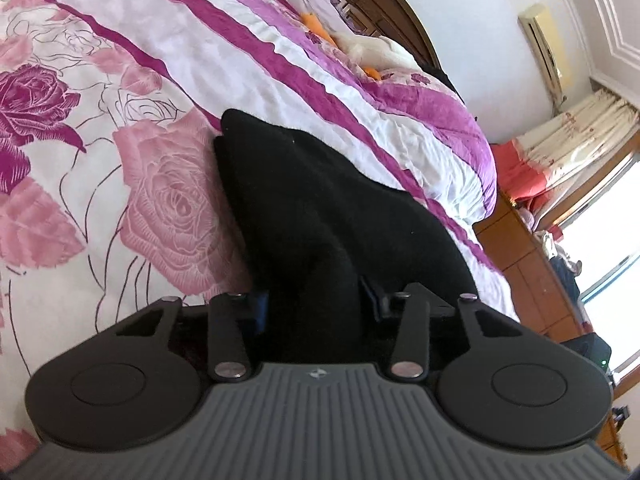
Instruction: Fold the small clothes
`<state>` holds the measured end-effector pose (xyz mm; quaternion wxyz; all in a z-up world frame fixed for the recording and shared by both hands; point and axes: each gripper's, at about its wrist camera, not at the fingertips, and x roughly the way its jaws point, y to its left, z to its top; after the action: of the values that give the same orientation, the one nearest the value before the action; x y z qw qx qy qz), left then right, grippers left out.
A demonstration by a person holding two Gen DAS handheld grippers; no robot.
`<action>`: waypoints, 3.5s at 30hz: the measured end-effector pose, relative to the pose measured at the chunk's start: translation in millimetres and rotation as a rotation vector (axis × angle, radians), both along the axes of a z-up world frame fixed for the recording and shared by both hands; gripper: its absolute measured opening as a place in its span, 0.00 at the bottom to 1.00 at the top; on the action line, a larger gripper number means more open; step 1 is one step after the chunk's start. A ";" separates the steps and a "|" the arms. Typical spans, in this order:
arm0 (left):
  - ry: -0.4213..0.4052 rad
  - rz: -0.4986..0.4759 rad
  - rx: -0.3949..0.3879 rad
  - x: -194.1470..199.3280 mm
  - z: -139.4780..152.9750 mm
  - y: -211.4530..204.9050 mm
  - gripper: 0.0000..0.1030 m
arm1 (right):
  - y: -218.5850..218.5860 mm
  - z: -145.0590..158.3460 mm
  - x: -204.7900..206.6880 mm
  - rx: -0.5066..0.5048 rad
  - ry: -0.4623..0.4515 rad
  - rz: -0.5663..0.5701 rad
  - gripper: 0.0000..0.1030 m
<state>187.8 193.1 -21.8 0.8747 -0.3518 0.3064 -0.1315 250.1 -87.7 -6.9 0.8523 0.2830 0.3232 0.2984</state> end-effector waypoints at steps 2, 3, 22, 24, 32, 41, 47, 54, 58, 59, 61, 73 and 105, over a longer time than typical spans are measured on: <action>-0.006 0.001 -0.004 -3.2 5.7 -1.0 0.46 | -1.3 6.6 -1.5 0.004 0.004 0.001 0.47; -0.011 0.000 -0.003 -5.6 8.7 -1.7 0.46 | -2.2 10.7 -2.9 0.005 0.004 0.003 0.47; 0.002 -0.129 0.027 -75.2 42.8 -80.6 0.46 | -66.3 53.7 -78.8 -0.116 0.018 -0.054 0.47; 0.004 -0.153 0.035 -80.4 42.8 -94.6 0.46 | -75.6 56.7 -90.6 -0.136 0.008 -0.073 0.47; 0.037 -0.200 0.134 -101.6 28.1 -133.6 0.46 | -108.8 31.2 -117.5 -0.170 0.058 -0.126 0.47; 0.028 -0.125 0.329 -115.6 28.2 -134.4 0.55 | -114.6 13.3 -124.4 -0.217 0.057 -0.125 0.58; -0.079 -0.076 0.457 -136.6 60.3 -143.9 0.55 | -131.1 42.0 -151.0 -0.270 -0.079 -0.237 0.57; -0.029 -0.087 0.521 -129.5 50.2 -159.6 0.55 | -114.7 39.3 -139.4 -0.364 -0.169 -0.229 0.29; 0.037 -0.076 0.498 -119.1 30.2 -158.3 0.55 | -105.8 20.0 -120.1 -0.420 -0.160 -0.219 0.29; 0.036 -0.076 0.498 -117.9 28.0 -158.0 0.55 | -104.6 18.3 -117.0 -0.421 -0.157 -0.216 0.29; 0.029 -0.079 0.510 -117.8 28.1 -159.1 0.56 | -102.1 18.0 -115.0 -0.434 -0.165 -0.208 0.29; 0.033 -0.064 0.568 -135.0 46.9 -166.6 0.65 | -104.3 47.5 -153.8 -0.443 -0.191 -0.200 0.31; 0.059 -0.002 0.717 -218.5 62.2 -190.1 0.97 | -94.3 49.7 -252.8 -0.508 -0.210 -0.159 0.76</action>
<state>-30.7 3.1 40.4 0.9330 -0.0258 0.3588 -0.0063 -2.7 -182.0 42.8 0.9455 0.0521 0.2743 0.1677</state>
